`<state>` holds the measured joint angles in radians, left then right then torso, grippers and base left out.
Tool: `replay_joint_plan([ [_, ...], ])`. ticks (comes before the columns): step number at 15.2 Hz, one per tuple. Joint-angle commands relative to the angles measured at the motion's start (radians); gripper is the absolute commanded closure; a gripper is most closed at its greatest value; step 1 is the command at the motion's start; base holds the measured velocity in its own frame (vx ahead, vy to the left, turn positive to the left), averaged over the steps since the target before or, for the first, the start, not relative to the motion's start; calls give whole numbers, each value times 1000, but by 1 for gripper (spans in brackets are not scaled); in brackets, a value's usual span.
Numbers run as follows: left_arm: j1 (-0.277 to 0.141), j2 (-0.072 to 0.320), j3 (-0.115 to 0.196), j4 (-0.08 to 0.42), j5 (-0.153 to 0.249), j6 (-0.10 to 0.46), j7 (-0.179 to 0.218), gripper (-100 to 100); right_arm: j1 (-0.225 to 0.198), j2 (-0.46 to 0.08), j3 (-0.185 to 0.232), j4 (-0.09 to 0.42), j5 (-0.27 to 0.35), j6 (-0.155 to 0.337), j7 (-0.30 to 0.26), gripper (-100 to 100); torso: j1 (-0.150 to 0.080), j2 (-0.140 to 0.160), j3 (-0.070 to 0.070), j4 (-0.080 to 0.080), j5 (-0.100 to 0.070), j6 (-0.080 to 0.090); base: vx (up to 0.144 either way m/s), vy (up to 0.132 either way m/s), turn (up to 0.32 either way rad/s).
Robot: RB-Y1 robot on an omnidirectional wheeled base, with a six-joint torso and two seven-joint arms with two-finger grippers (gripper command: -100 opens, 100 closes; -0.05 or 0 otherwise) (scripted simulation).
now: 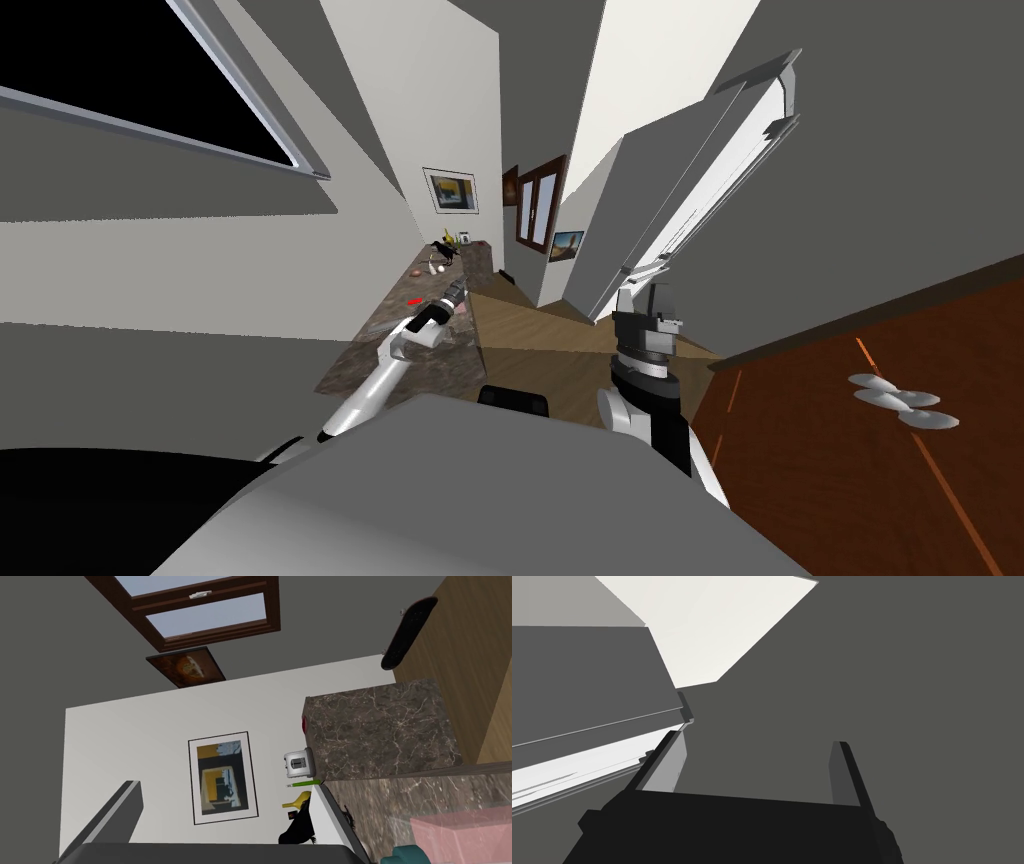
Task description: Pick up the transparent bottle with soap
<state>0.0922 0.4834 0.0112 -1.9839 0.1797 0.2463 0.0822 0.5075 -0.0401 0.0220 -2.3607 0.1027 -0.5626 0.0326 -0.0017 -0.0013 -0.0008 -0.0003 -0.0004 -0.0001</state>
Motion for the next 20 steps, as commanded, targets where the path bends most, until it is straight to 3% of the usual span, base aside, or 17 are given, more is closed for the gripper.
replay_joint_plan([
  [1,-12,9,2,10,8,45,0,-100,0,0,0,0,0,0,0,0,0,0,0,0,0,0,8,-24,28],
  [2,-46,33,9,35,33,70,0,-100,0,0,0,0,0,0,0,0,0,0,0,0,0,0,11,-30,53],
  [5,-46,33,9,35,33,115,0,-100,0,0,0,0,0,0,0,0,0,0,0,0,0,0,13,-25,23],
  [6,-80,57,16,60,58,148,-1,-100,0,0,0,0,0,0,0,0,0,0,0,0,0,0,12,-24,39],
  [8,-80,57,16,60,58,185,-1,-100,0,0,0,0,0,0,0,0,0,0,0,0,0,0,13,-27,37],
  [9,-115,81,23,86,83,208,-1,-100,0,0,0,0,0,0,0,0,0,0,0,0,0,0,14,-31,46],
  [12,-115,81,23,86,83,256,-1,-100,0,0,0,0,0,0,0,0,0,0,0,0,0,0,11,-28,28],
  [13,-150,103,30,111,109,291,-2,-100,0,0,0,0,0,0,0,0,0,0,0,0,0,0,13,-26,45],
  [15,-150,103,30,111,109,327,-2,-100,0,0,0,0,0,0,0,0,0,0,0,0,0,0,17,-29,38],
  [16,-185,125,36,137,134,353,-2,-100,0,0,0,0,0,0,0,0,0,0,0,0,0,0,21,-29,59],
  [18,-185,125,36,137,134,398,-2,-100,0,0,0,0,0,0,0,0,0,-1,0,0,0,0,17,-30,32],
  [19,-219,146,43,163,159,424,-3,-100,0,0,0,0,0,0,0,0,0,0,0,0,0,0,19,-27,38],
  [20,-219,146,43,163,159,443,-3,-100,0,0,0,0,0,0,0,0,0,-1,0,0,0,0,27,-33,50],
])
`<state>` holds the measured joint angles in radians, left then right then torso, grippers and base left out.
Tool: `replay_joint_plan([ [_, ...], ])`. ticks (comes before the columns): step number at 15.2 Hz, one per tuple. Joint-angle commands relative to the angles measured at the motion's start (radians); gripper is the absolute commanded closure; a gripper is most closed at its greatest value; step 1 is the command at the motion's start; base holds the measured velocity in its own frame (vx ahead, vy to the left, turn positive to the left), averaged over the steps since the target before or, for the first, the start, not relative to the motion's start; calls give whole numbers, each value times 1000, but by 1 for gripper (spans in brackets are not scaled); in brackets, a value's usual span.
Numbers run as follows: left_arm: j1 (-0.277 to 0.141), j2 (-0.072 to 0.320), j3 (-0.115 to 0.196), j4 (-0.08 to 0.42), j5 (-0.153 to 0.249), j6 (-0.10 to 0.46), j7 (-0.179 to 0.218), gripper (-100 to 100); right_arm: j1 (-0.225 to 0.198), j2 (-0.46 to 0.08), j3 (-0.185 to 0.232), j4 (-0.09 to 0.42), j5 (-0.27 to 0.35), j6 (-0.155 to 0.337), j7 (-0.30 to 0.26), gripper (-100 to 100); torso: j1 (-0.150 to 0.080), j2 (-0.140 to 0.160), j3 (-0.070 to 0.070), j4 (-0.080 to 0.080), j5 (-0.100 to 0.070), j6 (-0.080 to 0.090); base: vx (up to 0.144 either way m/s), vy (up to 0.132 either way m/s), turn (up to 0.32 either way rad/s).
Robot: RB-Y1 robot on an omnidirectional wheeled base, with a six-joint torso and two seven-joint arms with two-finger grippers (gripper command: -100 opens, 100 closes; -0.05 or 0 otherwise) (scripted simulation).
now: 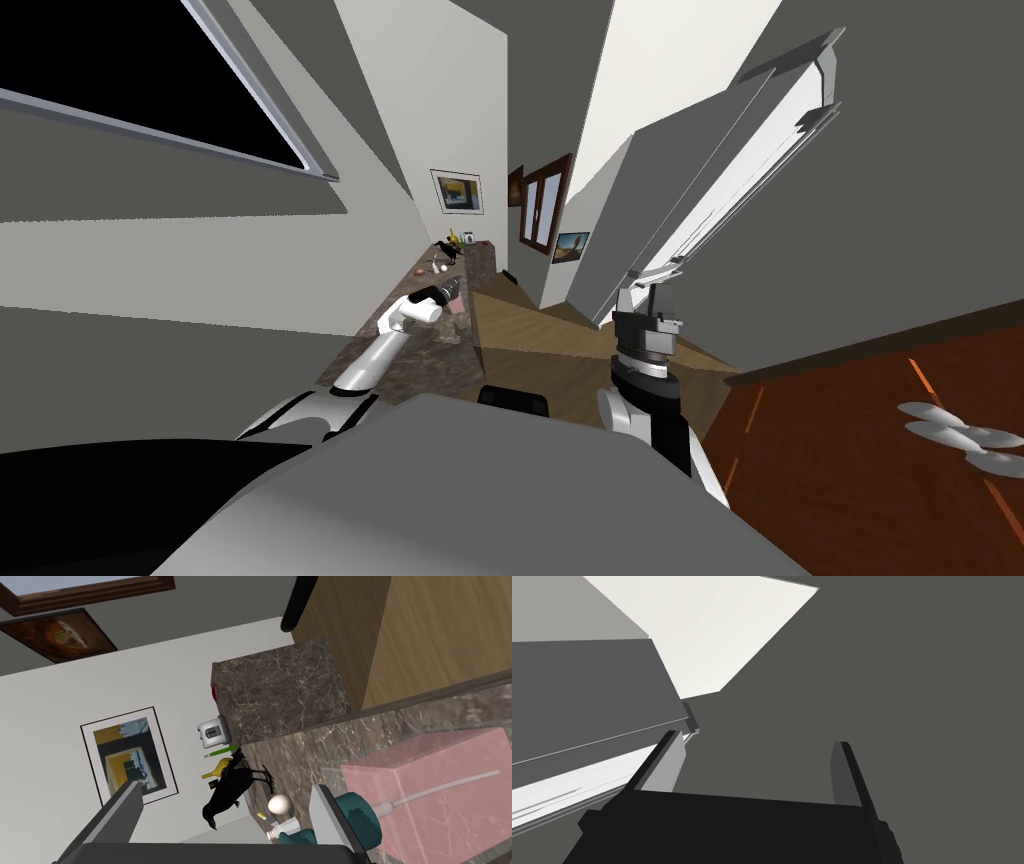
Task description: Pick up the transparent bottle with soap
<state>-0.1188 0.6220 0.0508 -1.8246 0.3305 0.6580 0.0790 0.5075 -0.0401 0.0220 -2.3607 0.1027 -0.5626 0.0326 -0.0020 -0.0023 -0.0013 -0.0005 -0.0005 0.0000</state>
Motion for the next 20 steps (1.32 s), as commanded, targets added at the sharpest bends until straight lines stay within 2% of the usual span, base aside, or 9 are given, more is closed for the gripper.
replay_joint_plan([
  [1,-8,7,4,4,8,50,0,-100,0,0,0,0,0,0,0,0,0,0,0,0,0,0,22,-29,22],
  [2,-8,7,4,4,8,57,0,-100,0,0,0,0,0,0,0,0,0,0,0,0,0,0,11,-18,1],
  [3,-42,27,10,30,33,88,0,-100,0,0,0,0,0,0,0,0,0,1,0,0,0,0,12,-25,40],
  [6,-42,27,10,30,33,128,0,-100,0,0,0,0,0,0,0,0,0,1,0,0,0,0,14,-24,26],
  [7,-76,46,17,55,58,165,-1,-100,0,0,0,0,0,0,0,0,1,1,1,0,0,0,14,-24,32],
  [10,-109,64,23,81,83,223,-1,-100,0,0,0,0,0,0,0,0,0,1,0,0,0,0,20,-28,41],
  [13,-109,64,23,81,83,266,-1,-100,0,0,0,0,0,0,0,0,0,0,0,0,0,0,21,-25,21],
  [17,-172,97,35,130,130,359,-3,-100,0,0,0,0,0,0,0,0,1,0,0,0,0,0,25,-24,35],
  [20,-172,97,35,130,130,399,-3,-100,0,0,0,0,0,0,0,0,0,0,0,0,0,0,22,-25,22],
])
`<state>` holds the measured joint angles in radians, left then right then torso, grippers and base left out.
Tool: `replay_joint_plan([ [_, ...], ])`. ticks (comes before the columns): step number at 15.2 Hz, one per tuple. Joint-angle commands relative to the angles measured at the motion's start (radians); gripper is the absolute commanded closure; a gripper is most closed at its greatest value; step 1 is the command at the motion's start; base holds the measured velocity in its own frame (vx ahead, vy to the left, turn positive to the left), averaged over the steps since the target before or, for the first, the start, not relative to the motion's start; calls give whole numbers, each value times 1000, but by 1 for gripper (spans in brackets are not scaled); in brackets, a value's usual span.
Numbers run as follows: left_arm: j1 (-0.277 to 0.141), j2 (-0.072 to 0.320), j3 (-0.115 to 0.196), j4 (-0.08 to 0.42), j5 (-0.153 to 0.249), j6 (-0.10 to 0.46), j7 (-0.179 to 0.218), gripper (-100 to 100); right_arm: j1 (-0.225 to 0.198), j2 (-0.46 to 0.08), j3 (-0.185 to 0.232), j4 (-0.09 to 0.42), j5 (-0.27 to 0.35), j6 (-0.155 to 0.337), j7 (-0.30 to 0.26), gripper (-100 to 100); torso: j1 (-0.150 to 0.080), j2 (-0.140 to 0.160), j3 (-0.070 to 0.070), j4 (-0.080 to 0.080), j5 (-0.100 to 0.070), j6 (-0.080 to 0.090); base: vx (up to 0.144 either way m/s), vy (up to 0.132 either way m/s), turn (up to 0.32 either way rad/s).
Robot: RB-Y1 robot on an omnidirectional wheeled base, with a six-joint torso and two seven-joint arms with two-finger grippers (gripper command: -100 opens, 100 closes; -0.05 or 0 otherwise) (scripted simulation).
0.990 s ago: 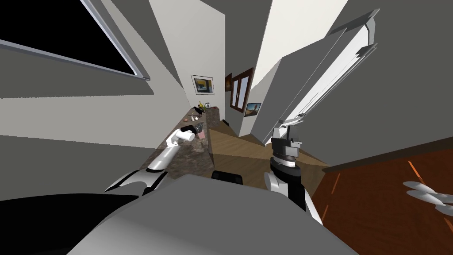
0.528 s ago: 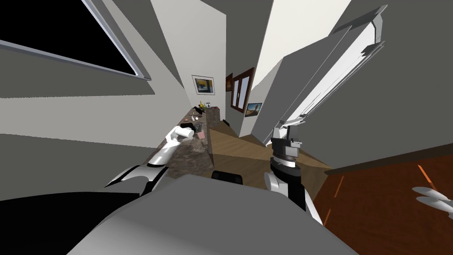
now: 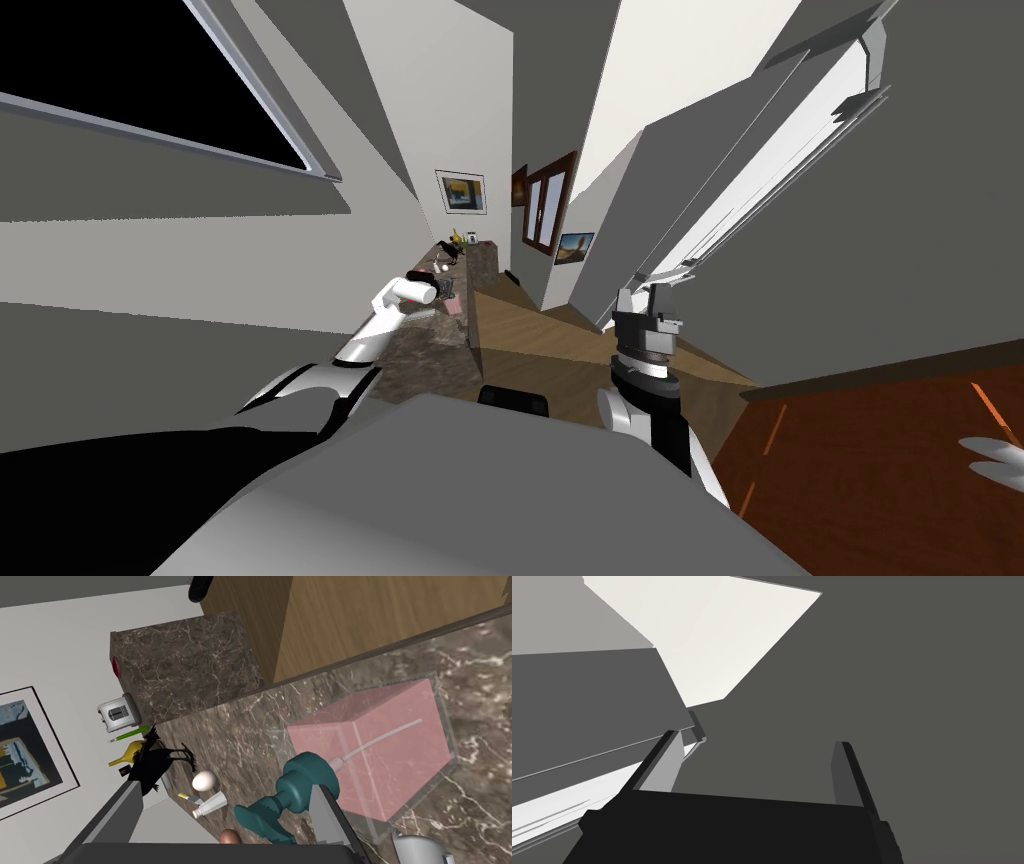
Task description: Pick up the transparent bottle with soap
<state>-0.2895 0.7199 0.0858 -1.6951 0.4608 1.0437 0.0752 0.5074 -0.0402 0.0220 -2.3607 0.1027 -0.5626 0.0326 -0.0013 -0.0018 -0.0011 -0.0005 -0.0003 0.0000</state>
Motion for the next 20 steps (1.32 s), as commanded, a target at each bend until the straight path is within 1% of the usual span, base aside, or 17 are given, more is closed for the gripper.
replay_joint_plan([
  [1,-31,15,5,24,22,50,0,-100,0,0,0,0,0,0,0,0,0,0,0,0,0,0,17,-15,38],
  [3,-31,15,5,24,22,77,0,-100,0,0,0,0,0,0,0,0,0,0,0,0,0,0,21,-19,29],
  [4,-60,29,10,47,44,108,0,-100,0,0,0,0,0,0,0,0,0,0,0,0,0,0,32,-23,39],
  [6,-60,29,10,47,44,139,0,-100,0,0,0,0,0,0,0,0,0,-1,-1,0,0,0,34,-26,28],
  [7,-87,42,15,70,65,167,-1,-100,0,0,0,0,0,0,0,0,0,-1,0,0,0,0,30,-26,33],
  [9,-87,42,15,70,65,198,-1,-100,0,0,0,0,0,0,0,0,0,-1,0,0,0,0,27,-24,26],
  [10,-113,54,20,91,85,226,-2,-100,0,0,0,0,0,0,0,0,0,-1,0,0,0,0,26,-21,33],
  [12,-113,54,20,91,85,254,-2,-100,0,0,0,0,0,0,0,0,0,-1,0,0,0,0,27,-23,23],
  [13,-137,65,24,111,103,282,-2,-100,0,0,0,0,0,0,0,0,0,-1,0,0,0,0,28,-23,27],
  [14,-137,65,24,111,103,300,-2,-100,0,0,0,0,0,0,0,0,0,-1,0,0,0,0,33,-25,31],
  [15,-137,65,24,111,103,307,-2,-100,0,0,0,0,0,0,0,0,0,-1,0,0,0,0,26,-15,16],
  [16,-160,75,28,130,121,339,-3,-100,0,0,0,0,0,0,0,0,0,-1,0,0,0,0,34,-15,30],
  [17,-160,75,28,130,121,356,-3,-100,0,0,0,0,0,0,0,0,0,-1,0,0,0,0,36,-17,29],
  [18,-160,75,28,130,121,356,-3,-100,0,0,0,0,0,0,0,0,0,-1,-1,0,0,0,23,-12,13],
  [19,-181,84,32,148,137,393,-3,-100,0,0,0,0,0,0,0,0,0,-1,0,0,0,0,23,-12,31],
  [20,-181,84,32,148,137,402,-3,-100,0,0,0,0,0,0,0,0,1,-1,0,0,0,0,26,-14,28],
])
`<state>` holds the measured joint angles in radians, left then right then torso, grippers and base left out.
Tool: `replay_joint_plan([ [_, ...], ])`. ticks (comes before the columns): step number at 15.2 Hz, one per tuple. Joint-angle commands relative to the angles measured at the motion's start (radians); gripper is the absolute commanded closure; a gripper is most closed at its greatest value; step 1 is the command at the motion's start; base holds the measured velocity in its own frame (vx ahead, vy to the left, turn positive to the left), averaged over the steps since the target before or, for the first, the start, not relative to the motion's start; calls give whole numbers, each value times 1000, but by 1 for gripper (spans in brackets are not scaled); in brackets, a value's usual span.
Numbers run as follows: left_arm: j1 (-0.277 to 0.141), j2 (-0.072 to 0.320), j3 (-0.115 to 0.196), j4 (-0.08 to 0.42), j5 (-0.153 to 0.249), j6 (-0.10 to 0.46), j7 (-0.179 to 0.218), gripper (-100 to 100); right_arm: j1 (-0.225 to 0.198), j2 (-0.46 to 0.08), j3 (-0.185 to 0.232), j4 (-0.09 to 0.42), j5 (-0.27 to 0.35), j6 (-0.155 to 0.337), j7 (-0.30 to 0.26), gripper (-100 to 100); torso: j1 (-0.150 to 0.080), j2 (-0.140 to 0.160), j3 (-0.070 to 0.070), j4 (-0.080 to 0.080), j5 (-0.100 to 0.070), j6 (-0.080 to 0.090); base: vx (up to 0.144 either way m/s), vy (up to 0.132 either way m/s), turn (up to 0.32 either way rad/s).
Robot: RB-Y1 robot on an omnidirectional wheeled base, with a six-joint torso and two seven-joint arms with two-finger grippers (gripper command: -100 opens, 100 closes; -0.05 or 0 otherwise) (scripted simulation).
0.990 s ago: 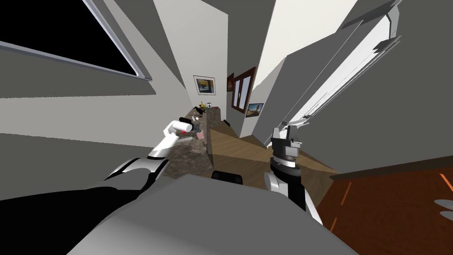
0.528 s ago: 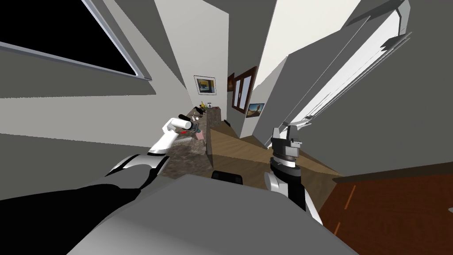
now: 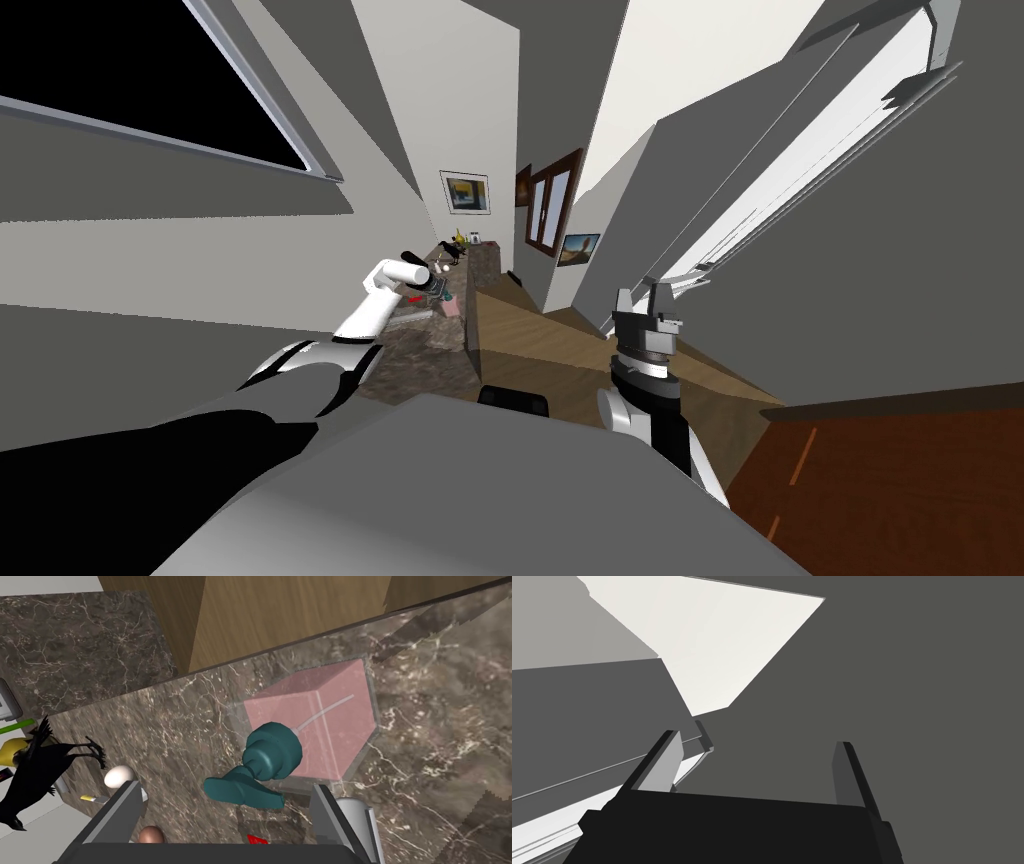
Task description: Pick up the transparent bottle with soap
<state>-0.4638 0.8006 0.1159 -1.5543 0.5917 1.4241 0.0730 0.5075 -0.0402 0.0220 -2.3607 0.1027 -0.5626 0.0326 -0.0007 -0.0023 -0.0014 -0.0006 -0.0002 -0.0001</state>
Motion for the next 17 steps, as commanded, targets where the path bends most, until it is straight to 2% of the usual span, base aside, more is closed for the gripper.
replay_joint_plan([
  [1,-25,11,5,23,21,50,-2,-100,0,0,0,0,0,0,0,0,0,0,0,0,0,0,36,-22,30],
  [7,-69,29,12,62,55,162,-3,-100,0,0,0,0,0,0,0,0,0,-1,-1,0,0,0,40,-20,24],
  [8,-69,29,12,62,55,162,-3,-100,0,0,0,0,0,0,0,0,0,-1,-1,0,0,0,33,-14,13],
  [11,-92,38,16,82,74,213,-4,-100,0,0,0,0,0,0,0,0,0,-1,0,0,0,0,34,-15,19],
  [12,-85,35,15,75,68,195,-3,-100,0,0,0,0,0,0,0,0,0,-1,0,0,0,0,20,-9,8],
  [15,-73,13,6,111,48,148,-13,-100,0,0,0,0,0,0,0,0,2,1,0,0,1,0,10,13,-25],
  [16,-75,19,9,99,54,166,-9,-100,0,0,0,0,0,0,0,0,2,1,0,0,1,0,6,12,-12],
  [17,-74,18,9,102,52,160,-11,100,0,0,0,0,0,0,0,0,2,1,1,0,1,0,0,0,0],
])
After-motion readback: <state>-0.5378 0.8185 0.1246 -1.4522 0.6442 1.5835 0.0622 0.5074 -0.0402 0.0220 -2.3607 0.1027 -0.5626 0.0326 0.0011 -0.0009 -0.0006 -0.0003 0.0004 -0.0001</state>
